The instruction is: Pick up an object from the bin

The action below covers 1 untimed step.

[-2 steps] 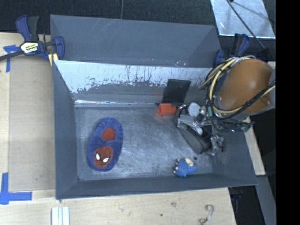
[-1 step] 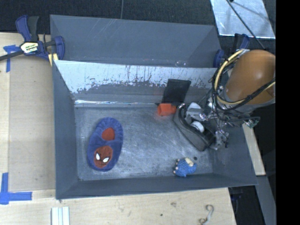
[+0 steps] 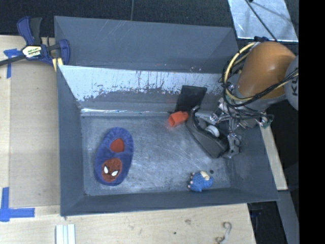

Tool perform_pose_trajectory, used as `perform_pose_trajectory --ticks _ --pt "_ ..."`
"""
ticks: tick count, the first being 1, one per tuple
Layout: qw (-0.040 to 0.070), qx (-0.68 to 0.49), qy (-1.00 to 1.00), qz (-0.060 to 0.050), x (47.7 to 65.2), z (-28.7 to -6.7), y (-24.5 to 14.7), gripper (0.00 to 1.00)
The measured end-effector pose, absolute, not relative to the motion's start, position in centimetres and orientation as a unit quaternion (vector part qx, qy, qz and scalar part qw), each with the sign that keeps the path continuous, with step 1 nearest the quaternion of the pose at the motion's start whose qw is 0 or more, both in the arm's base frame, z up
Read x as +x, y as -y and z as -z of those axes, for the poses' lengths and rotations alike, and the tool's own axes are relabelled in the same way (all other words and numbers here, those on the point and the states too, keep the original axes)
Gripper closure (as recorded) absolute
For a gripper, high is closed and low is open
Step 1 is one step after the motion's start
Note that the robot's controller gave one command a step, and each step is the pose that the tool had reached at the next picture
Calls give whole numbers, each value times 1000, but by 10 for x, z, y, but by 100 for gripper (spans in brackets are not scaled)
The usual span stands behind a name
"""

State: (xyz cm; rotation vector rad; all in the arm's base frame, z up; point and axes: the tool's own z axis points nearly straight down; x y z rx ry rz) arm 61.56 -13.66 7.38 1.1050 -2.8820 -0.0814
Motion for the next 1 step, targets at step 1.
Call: perform_pose_trajectory --ticks 1 --pt "7 298 954 11 615 -86 147 0"
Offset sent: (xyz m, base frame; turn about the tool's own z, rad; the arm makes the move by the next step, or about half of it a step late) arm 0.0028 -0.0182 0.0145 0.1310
